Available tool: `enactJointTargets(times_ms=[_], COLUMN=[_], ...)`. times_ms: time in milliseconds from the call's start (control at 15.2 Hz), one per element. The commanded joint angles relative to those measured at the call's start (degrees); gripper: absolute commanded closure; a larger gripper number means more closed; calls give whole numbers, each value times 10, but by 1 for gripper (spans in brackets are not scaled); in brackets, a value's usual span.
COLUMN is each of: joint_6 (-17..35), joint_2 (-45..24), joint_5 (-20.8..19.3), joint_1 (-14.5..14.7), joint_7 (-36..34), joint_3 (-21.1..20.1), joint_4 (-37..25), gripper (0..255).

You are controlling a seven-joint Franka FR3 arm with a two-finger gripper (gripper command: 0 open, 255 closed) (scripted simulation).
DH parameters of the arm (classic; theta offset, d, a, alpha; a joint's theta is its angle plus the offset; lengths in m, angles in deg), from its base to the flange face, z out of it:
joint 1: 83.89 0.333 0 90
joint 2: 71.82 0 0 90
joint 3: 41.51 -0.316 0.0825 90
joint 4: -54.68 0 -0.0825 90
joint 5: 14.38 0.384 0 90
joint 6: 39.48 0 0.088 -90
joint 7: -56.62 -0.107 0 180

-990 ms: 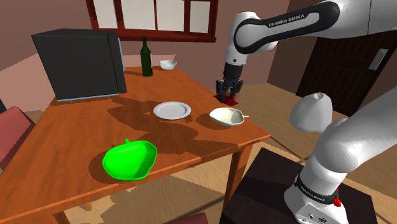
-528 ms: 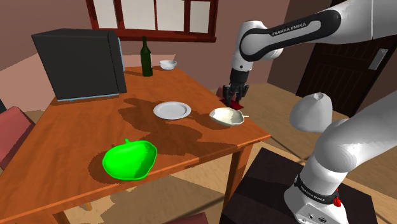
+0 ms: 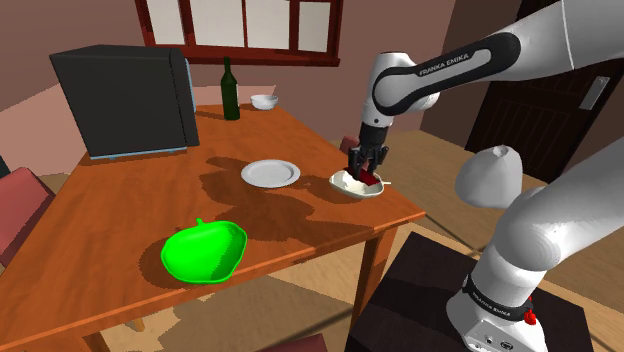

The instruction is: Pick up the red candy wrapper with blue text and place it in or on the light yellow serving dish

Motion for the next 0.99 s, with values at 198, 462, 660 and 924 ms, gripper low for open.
enactJointTargets(times_ms=[198, 462, 660, 924], joint_6=[16, 16, 16, -5], joint_2=[-5, -5, -5, 4], joint_5=[1, 1, 1, -1], joint_1=[0, 0, 0, -1], joint_7=[1, 1, 1, 1], joint_3=[-1, -1, -1, 1], joint_4=[11, 11, 11, -2], gripper=[255, 255, 0, 0])
